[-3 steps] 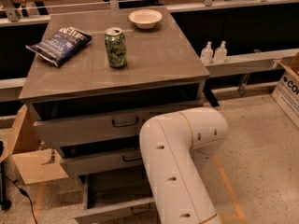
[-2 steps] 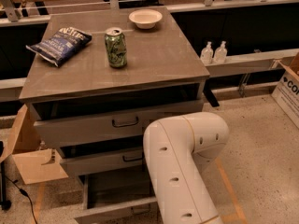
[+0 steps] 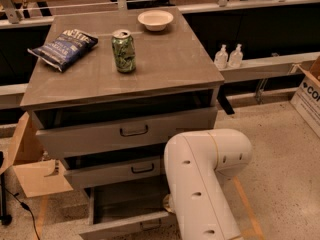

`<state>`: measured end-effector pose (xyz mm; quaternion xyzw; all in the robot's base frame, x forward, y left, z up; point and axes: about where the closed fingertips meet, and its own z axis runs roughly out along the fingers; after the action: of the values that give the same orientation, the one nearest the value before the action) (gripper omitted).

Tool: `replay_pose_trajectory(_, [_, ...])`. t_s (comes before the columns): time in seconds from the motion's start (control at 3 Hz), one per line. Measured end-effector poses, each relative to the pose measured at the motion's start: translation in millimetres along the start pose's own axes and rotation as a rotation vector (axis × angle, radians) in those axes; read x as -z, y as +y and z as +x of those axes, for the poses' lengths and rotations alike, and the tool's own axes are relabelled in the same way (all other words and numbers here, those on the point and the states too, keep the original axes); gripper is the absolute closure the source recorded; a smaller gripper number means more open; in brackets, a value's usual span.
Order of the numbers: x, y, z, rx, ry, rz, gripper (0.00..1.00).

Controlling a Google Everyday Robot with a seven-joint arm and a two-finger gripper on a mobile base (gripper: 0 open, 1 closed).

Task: Open bottom drawer

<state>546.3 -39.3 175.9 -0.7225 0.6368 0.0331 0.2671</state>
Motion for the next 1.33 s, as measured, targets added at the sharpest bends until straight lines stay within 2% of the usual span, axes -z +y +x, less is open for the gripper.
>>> replay_pose_trajectory(0.33, [-6,18,-9,-0.058,-0.025,-0.07,1.0])
replay_pose_trajectory(0.67, [-7,27,-15,-0.069,-0.028,-0.098,1.0])
replay_pose_trajectory(1.0, [-6,50,-28,-0.079,-0.038,-0.158,1.0])
replay_pose_trajectory(1.33, [-1,112,-61,-0.041,-0.042,-0.319,1.0])
